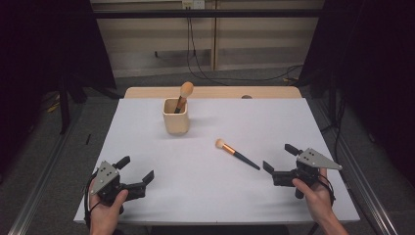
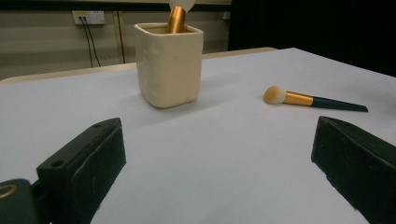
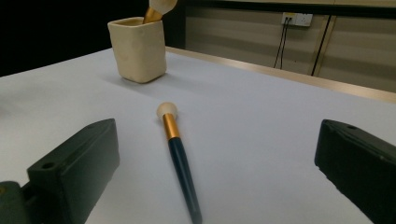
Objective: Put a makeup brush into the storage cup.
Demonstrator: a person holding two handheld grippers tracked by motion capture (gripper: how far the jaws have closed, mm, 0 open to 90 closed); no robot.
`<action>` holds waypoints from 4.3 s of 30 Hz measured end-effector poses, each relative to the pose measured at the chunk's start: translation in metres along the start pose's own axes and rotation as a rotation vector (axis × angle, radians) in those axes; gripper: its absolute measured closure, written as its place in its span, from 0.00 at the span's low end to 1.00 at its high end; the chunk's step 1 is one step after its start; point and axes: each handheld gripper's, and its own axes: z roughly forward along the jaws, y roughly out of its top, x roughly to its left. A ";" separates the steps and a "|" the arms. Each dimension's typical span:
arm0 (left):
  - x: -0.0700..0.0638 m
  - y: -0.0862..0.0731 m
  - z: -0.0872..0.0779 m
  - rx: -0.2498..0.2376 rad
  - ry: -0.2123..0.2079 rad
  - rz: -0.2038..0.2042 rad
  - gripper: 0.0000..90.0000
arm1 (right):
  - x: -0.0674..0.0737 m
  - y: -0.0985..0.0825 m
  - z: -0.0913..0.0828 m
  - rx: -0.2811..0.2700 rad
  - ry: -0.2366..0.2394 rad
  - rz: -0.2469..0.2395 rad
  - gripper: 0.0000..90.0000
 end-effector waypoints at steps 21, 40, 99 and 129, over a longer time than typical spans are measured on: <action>0.005 -0.002 -0.005 0.001 0.010 -0.005 0.03 | -0.001 0.023 0.048 0.006 0.003 -0.007 0.01; 0.004 -0.003 -0.005 0.002 0.006 -0.002 0.03 | -0.001 0.048 0.087 0.028 -0.018 -0.054 0.01; 0.008 -0.004 -0.006 0.008 0.008 0.011 0.03 | 0.011 0.068 0.182 1.033 0.289 -0.238 0.06; 0.007 -0.005 -0.009 0.012 0.012 0.007 0.03 | 0.033 0.050 0.208 1.225 0.237 -0.311 0.54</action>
